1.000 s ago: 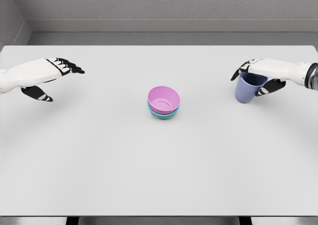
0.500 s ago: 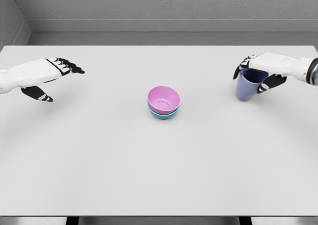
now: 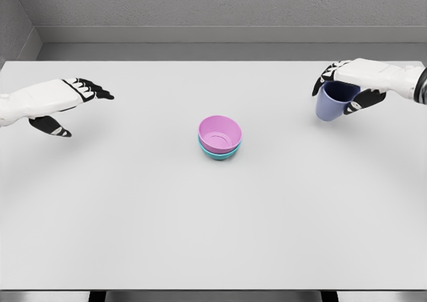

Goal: Stacking bowl and cup with both arms

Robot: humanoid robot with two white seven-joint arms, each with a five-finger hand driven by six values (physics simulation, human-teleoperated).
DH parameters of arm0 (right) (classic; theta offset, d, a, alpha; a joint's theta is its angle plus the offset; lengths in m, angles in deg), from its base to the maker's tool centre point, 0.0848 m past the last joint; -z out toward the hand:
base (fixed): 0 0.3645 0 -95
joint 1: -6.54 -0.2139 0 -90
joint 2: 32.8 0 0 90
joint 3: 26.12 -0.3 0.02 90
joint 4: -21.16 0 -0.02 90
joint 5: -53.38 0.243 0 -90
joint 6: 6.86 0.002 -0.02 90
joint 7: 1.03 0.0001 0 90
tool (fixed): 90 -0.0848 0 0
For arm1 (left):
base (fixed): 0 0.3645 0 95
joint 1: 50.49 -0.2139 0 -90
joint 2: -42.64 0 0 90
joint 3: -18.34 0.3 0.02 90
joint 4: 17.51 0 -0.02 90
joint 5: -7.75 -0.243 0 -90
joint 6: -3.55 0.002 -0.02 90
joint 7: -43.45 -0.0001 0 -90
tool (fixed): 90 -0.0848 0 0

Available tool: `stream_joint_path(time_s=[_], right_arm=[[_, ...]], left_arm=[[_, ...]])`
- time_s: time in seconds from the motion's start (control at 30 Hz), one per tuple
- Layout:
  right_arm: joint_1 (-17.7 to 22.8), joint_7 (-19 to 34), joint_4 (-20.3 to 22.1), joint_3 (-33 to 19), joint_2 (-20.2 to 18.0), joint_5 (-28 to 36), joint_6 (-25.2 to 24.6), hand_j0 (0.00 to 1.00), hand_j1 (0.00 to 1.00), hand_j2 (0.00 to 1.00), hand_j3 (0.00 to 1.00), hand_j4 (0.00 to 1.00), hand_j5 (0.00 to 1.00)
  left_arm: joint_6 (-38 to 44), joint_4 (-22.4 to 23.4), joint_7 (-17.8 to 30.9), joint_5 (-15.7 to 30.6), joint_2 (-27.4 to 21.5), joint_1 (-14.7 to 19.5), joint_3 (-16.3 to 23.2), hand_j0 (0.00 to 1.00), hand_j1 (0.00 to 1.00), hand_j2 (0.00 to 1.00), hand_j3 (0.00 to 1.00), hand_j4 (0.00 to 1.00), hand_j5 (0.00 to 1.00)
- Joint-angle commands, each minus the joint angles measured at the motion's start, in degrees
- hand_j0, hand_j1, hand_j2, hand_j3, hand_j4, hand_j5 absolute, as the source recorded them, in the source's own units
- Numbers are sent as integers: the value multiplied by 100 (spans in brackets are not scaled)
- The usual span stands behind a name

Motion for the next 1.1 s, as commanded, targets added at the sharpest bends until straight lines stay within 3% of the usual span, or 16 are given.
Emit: stream_joint_path(time_s=[0.0, 0.27, 1.07], right_arm=[[-17, -3, 6, -10, -12, 45, 61, 62, 62, 62, 62, 62, 62], [-9, -3, 498, -1, -12, 72, 448, 63, 63, 63, 63, 63, 63], [26, -3, 1676, -124, 14, 204, 439, 64, 64, 64, 64, 64, 64]], left_arm=[[11, -1, -3, 35, -8, 0, 1, 100, 100, 100, 100, 100, 100], [11, -1, -3, 35, -8, 0, 1, 100, 100, 100, 100, 100, 100], [11, -2, -3, 8, 0, 0, 1, 100, 100, 100, 100, 100, 100]])
